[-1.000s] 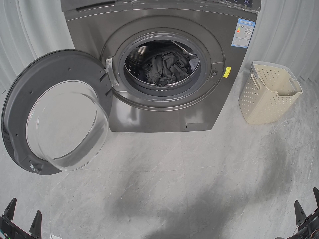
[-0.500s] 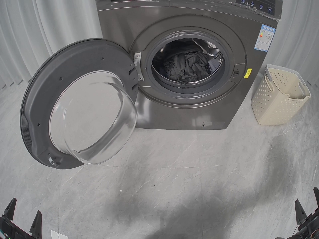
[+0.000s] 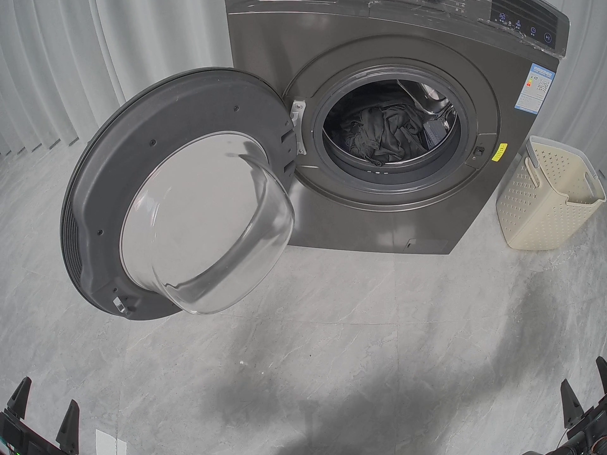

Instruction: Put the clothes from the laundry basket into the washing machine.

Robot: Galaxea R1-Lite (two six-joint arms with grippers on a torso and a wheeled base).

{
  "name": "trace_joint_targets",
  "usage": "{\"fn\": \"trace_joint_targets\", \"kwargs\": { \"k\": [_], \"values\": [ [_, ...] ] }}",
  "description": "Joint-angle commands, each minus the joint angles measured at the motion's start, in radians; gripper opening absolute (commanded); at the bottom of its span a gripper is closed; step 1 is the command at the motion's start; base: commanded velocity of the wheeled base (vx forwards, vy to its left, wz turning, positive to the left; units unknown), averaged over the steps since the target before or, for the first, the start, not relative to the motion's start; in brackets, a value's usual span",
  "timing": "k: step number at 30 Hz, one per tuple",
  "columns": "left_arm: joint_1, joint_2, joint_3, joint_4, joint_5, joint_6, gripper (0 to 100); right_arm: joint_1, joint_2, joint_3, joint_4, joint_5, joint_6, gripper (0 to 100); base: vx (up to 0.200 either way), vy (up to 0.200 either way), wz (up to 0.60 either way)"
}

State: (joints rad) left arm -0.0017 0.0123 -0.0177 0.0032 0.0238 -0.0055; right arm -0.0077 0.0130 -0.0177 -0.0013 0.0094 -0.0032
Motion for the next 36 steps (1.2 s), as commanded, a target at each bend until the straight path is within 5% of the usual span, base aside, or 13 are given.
{"fn": "trace_joint_targets", "kwargs": {
  "k": [1,15,36],
  "values": [
    [0.0,-0.006,0.016,0.0,0.001,0.001,100,0.0,-0.011,0.016,0.0,0.0,0.0,100,0.0,0.0,0.0],
    [0.0,-0.006,0.016,0.0,-0.001,0.007,100,0.0,-0.011,0.016,0.0,0.001,-0.001,100,0.0,0.0,-0.13],
    [0.0,-0.006,0.016,0.0,-0.001,0.007,100,0.0,-0.011,0.016,-0.002,0.001,-0.004,100,0.0,0.171,0.0]
  ]
}}
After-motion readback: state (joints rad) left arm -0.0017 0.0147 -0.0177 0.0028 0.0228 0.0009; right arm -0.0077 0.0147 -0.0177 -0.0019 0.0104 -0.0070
